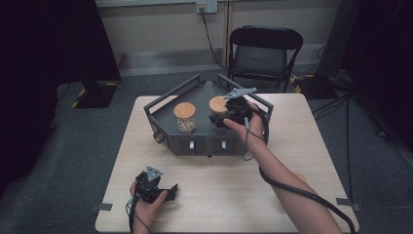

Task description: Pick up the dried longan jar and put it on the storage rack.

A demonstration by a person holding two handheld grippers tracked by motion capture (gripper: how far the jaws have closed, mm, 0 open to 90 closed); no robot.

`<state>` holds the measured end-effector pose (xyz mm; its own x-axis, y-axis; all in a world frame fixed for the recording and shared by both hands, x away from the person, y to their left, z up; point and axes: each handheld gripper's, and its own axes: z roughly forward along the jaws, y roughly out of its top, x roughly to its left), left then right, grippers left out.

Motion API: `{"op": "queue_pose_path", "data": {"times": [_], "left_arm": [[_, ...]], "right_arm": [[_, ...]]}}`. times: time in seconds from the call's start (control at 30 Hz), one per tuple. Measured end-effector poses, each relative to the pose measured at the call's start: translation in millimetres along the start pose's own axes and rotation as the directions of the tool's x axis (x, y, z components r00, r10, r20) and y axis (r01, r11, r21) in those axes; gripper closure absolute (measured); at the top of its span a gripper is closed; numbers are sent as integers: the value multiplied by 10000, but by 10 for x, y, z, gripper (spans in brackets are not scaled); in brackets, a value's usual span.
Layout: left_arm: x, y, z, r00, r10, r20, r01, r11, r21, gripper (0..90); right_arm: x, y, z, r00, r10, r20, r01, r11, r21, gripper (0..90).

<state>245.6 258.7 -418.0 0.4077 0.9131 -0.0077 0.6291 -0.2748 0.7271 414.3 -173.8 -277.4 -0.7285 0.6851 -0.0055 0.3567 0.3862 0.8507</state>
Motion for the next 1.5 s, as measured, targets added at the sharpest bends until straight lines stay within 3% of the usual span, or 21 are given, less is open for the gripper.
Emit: {"op": "queue_pose_path", "data": {"times": [0.87, 1.5], "left_arm": [[0, 0, 0, 10000, 2, -2, -2, 10000, -2, 3], [0, 0, 0, 10000, 5, -3, -5, 10000, -1, 3]], "right_arm": [[141, -12, 193, 9985, -555, -27, 555, 9980, 301, 254], [165, -31, 205, 9980, -573, -255, 577, 9982, 140, 253]]}}
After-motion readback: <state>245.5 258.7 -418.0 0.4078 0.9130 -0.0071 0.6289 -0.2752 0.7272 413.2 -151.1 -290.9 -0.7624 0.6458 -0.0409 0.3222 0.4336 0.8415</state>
